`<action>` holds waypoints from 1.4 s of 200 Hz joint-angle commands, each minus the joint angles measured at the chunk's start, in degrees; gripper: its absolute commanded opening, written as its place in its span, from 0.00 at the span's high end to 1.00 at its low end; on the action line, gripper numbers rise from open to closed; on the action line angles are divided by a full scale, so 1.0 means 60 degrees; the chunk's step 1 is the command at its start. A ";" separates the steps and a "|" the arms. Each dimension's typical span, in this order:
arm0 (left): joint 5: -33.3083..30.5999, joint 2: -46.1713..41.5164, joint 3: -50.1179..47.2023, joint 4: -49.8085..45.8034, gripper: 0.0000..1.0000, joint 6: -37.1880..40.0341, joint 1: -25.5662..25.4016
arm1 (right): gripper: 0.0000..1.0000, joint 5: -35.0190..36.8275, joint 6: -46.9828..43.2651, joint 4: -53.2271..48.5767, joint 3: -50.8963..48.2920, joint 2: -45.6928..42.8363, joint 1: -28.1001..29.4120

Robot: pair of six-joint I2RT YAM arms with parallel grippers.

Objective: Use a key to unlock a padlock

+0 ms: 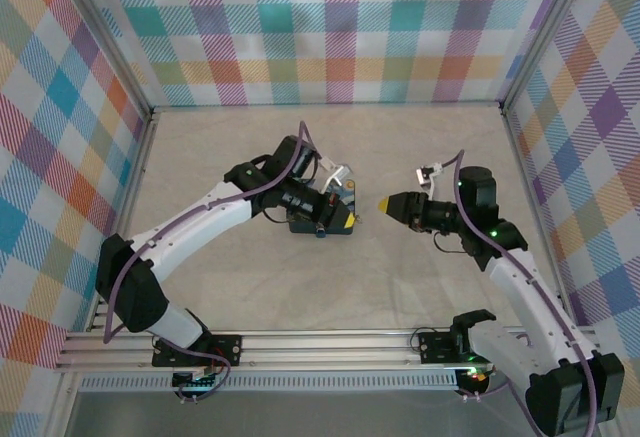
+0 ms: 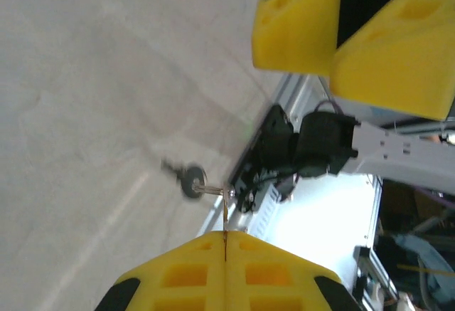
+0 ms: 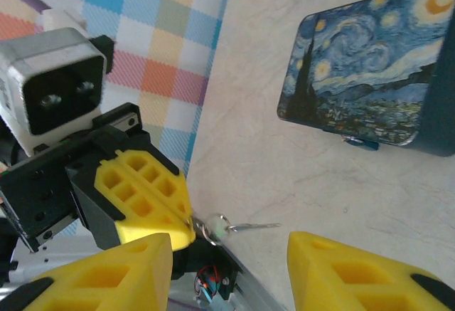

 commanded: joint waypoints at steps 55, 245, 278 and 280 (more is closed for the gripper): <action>0.1042 0.0182 0.0585 -0.0567 1.00 0.0650 -0.0570 | 0.51 -0.1840 -0.0260 0.2115 -0.0540 0.0128 0.0597; 0.1154 0.0094 0.0586 -0.0265 1.00 0.0499 -0.0621 | 0.85 -0.2551 -0.1459 0.1126 -0.0439 0.0130 0.1194; 0.1139 0.0065 0.0607 -0.0293 1.00 0.0535 -0.0623 | 0.98 -0.2643 -0.1574 0.1064 -0.0450 0.0119 0.1230; 0.1119 0.0065 0.0617 -0.0294 1.00 0.0539 -0.0616 | 0.99 -0.2646 -0.1580 0.1068 -0.0456 0.0115 0.1230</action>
